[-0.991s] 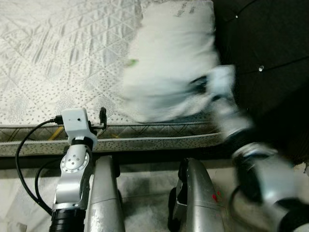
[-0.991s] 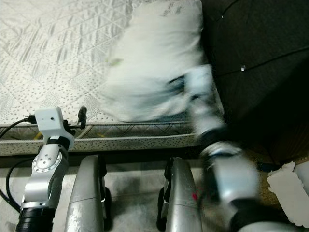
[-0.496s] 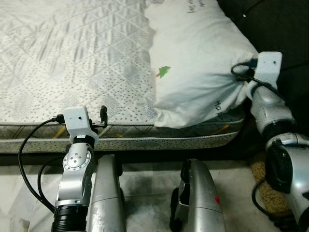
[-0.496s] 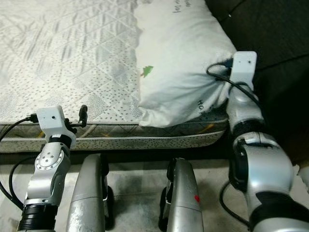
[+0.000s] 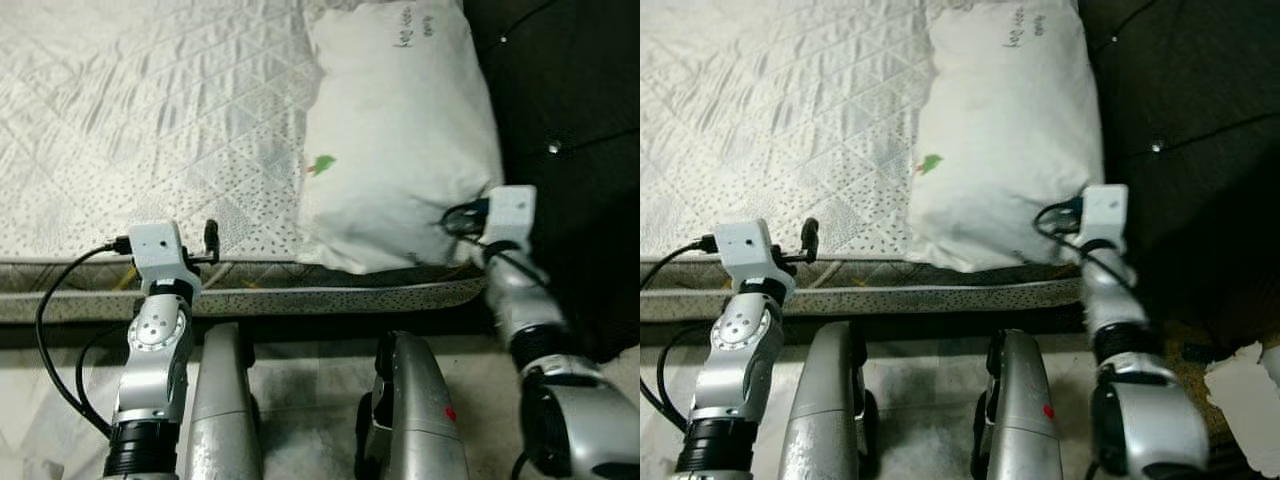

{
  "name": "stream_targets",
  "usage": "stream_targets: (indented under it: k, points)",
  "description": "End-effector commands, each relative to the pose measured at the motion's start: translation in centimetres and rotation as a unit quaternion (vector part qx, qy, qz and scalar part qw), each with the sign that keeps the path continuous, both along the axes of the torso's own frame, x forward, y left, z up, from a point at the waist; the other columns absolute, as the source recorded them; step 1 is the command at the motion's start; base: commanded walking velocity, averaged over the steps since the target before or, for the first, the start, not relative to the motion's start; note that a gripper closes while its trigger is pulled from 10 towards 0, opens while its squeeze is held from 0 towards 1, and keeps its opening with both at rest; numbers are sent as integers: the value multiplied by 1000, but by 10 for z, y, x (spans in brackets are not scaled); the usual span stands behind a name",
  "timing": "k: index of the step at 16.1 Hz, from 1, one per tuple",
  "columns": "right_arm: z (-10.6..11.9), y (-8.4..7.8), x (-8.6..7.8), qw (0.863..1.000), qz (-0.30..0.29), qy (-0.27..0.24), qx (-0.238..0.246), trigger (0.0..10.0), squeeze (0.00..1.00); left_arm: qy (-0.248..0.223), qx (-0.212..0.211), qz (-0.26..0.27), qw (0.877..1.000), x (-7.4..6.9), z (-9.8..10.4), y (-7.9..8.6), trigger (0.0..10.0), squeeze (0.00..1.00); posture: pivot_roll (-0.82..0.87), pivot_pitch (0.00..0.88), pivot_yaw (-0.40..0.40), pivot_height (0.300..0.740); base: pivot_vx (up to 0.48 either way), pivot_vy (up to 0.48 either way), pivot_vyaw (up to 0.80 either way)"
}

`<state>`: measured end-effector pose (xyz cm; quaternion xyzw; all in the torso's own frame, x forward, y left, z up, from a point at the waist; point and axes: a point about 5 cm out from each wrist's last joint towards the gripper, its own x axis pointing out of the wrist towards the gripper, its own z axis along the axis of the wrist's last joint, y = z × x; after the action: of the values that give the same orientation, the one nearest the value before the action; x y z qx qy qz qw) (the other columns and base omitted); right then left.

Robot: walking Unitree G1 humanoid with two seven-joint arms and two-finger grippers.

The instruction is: Clean up the room

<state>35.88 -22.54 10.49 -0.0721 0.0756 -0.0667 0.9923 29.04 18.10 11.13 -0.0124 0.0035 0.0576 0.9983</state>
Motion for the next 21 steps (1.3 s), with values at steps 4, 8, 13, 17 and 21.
stream_targets:
  k: [4,8,13,17,21]
  points:
    - [23,0,17,1000,5,0,8,0,0,-1,6,-1,1000,3,-1,2,10000,0,101,90,-1,538,0,0,0]
    - [76,-43,31,995,-78,-36,43,0,0,-7,9,2,1000,5,0,3,10000,0,113,84,-7,538,0,0,0]
    - [108,-114,10,976,-201,-62,49,0,0,-10,9,10,1000,5,1,4,10000,0,117,86,-12,538,0,0,0]
    - [61,-137,-19,971,-237,2,40,0,0,-9,11,6,1000,7,1,4,10000,0,109,79,-3,538,0,0,0]
    - [-3,-121,-42,971,-225,74,39,0,0,-9,13,4,1000,9,1,4,10000,0,101,75,4,538,0,0,0]
